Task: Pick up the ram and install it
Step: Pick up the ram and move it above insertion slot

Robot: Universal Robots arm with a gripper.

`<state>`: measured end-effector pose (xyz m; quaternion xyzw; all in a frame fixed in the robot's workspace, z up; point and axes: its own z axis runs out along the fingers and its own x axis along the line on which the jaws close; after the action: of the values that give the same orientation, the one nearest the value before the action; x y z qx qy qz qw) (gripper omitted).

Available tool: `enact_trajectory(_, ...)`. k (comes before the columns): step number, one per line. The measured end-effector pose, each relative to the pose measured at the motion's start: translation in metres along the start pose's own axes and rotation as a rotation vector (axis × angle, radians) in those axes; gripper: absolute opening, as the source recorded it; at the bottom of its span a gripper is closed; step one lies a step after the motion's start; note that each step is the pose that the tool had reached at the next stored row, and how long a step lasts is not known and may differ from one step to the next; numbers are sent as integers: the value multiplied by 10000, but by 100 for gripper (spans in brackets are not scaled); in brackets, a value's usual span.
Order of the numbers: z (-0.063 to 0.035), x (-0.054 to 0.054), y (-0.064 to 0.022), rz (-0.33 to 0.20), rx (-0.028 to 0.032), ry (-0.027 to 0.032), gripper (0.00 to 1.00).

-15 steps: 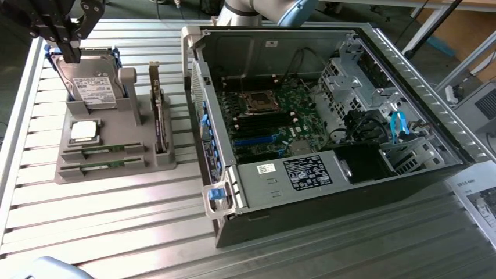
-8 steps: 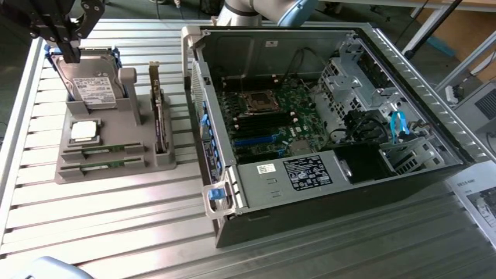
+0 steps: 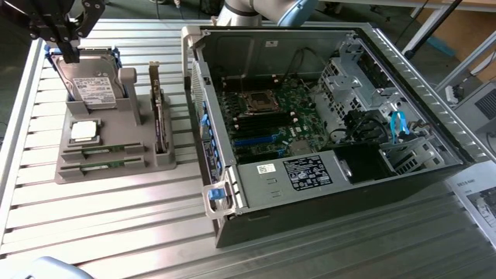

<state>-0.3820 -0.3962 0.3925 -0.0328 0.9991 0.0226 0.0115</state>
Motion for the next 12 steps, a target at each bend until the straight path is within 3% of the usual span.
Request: enact_trajectory(12, 0, 0, 0, -1475, -36, 66, 10)
